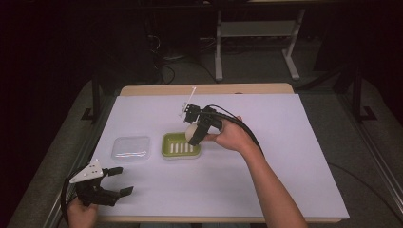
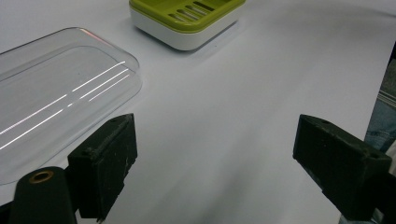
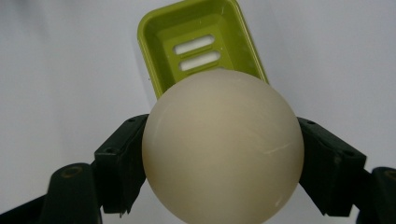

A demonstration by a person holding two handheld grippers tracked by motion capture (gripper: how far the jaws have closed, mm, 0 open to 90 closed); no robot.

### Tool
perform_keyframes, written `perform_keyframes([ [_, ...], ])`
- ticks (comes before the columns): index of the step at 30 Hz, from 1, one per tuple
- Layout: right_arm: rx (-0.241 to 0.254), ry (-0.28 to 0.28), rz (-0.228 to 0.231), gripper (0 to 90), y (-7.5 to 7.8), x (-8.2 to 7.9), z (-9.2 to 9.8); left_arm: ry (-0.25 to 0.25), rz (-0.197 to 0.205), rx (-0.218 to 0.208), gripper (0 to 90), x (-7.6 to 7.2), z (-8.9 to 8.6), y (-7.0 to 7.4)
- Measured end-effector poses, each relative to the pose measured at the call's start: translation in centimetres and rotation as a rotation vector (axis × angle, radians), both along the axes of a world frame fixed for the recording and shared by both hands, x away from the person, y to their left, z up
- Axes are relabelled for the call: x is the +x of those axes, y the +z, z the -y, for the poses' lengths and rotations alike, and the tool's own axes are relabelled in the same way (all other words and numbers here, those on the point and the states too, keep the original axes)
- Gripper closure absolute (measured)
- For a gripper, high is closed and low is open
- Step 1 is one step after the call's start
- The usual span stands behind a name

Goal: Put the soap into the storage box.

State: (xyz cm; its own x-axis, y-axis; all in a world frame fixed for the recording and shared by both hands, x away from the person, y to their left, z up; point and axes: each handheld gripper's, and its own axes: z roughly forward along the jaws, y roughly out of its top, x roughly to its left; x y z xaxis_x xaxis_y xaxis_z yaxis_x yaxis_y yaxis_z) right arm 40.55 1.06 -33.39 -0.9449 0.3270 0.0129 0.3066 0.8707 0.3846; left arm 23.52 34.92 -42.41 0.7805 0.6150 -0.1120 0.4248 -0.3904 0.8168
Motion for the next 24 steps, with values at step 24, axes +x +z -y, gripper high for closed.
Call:
perform_keyframes([
  [24,-0.002,0.043,0.005,23.7,-1.0,0.7,-3.0,0.0,-0.001,-0.003,12.9,0.0,-0.1,0.0],
])
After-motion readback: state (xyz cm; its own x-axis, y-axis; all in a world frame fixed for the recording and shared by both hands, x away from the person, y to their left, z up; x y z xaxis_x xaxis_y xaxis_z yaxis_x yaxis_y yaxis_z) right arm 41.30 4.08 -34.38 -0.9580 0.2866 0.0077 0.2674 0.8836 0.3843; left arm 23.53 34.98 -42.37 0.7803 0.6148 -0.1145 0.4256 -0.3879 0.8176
